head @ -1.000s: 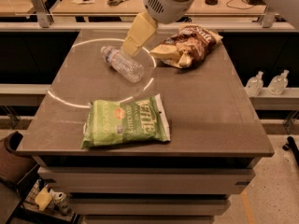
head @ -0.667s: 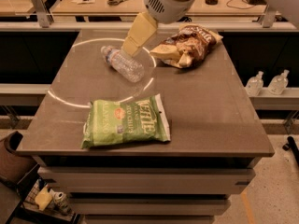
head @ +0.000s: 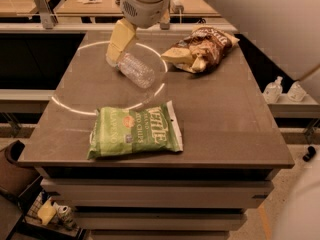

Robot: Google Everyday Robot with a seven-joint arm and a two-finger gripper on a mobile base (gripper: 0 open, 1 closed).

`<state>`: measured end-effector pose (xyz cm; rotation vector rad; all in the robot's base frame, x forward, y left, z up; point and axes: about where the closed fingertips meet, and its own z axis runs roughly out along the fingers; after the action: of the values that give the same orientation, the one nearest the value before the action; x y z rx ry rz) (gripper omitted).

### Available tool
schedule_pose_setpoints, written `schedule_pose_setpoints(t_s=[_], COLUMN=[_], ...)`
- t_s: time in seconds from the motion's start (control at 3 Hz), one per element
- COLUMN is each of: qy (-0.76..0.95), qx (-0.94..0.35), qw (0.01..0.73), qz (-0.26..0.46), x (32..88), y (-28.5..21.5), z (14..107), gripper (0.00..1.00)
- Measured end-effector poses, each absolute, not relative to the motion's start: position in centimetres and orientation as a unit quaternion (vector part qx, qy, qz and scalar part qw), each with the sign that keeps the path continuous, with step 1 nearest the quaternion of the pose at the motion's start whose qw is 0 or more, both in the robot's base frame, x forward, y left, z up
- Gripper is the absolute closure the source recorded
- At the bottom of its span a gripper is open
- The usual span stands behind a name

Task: Pick water bottle

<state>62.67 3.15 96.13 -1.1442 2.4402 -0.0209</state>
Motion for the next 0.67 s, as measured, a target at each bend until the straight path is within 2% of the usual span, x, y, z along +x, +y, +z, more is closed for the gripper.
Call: schedule_pose_setpoints(t_s=[0.67], qy=[0.89], qx=[-0.421], qw=[0.176], qz=[-0.011], x=[65.1], y=[7.3], z=[93.3], gripper=[0.0])
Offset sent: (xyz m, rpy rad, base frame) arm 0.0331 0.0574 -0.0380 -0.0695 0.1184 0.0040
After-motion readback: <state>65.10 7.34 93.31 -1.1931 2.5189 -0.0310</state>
